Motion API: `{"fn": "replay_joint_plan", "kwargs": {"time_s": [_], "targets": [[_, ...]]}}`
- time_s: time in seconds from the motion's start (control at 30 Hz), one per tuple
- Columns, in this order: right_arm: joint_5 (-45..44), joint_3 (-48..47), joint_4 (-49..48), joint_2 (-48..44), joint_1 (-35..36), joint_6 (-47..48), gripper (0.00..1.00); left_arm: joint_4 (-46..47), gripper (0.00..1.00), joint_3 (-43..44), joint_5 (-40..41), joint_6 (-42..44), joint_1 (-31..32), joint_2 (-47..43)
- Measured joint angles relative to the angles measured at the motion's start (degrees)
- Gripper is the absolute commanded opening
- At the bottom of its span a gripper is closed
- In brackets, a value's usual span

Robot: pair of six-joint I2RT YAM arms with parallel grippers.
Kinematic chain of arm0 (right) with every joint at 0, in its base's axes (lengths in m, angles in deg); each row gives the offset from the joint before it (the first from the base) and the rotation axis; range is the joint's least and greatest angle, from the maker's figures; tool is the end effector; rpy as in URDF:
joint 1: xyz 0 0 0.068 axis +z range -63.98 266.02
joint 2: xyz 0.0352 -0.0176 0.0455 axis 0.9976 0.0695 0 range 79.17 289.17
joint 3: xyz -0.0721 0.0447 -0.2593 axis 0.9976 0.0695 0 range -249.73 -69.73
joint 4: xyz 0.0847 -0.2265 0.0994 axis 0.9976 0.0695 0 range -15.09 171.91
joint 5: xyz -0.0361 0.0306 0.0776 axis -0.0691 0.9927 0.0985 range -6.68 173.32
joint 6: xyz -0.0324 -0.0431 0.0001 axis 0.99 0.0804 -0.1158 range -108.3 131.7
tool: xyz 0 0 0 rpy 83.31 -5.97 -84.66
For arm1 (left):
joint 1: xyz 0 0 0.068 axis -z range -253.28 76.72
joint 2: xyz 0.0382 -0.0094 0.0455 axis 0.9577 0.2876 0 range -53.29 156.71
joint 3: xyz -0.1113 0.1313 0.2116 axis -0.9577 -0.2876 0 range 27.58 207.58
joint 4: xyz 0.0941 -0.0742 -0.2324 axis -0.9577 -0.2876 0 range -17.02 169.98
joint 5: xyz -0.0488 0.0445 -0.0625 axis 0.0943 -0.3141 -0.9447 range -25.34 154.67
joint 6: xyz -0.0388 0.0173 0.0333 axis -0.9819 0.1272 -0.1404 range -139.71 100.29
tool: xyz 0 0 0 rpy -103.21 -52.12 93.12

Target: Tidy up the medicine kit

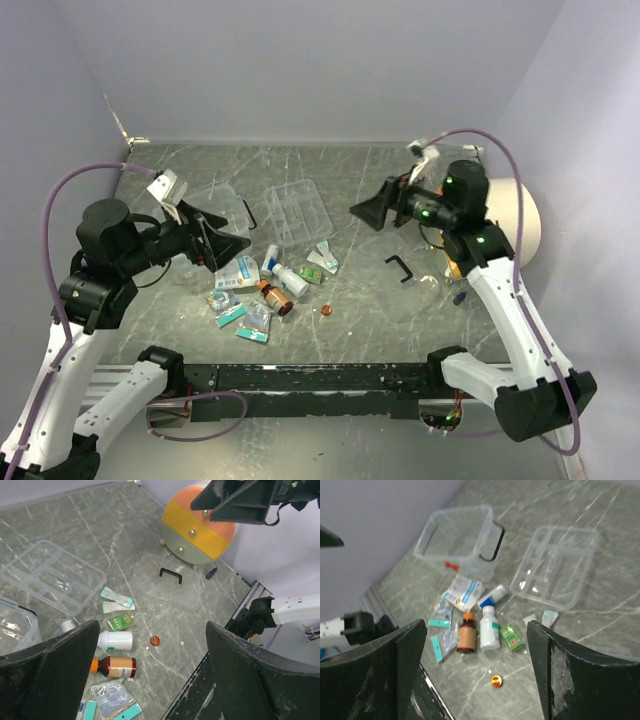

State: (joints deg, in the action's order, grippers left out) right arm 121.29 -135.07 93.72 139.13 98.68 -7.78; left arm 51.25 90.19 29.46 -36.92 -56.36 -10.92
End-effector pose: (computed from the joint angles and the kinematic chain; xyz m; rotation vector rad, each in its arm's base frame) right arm 0.2151 0.0707 0.4011 -0.3813 1.8270 0.9891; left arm 0.1242 -0.0594 0.4171 0.4676 1.7266 -0.9598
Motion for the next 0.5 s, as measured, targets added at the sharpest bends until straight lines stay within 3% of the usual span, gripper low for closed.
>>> {"fn": "replay_joint_plan", "kwargs": {"time_s": [0.3,0.5], "targets": [[-15.0,-1.9,5.4,10.4,17.5,6.6,0.68,-2.4,0.92,-0.3,6.3,-1.6,1.4,0.1],[-25.2,-3.4,5.5,21.0,27.1,7.6,0.66,-3.9,0.91,-0.3,8.9,-3.3,1.5,0.2]]}}
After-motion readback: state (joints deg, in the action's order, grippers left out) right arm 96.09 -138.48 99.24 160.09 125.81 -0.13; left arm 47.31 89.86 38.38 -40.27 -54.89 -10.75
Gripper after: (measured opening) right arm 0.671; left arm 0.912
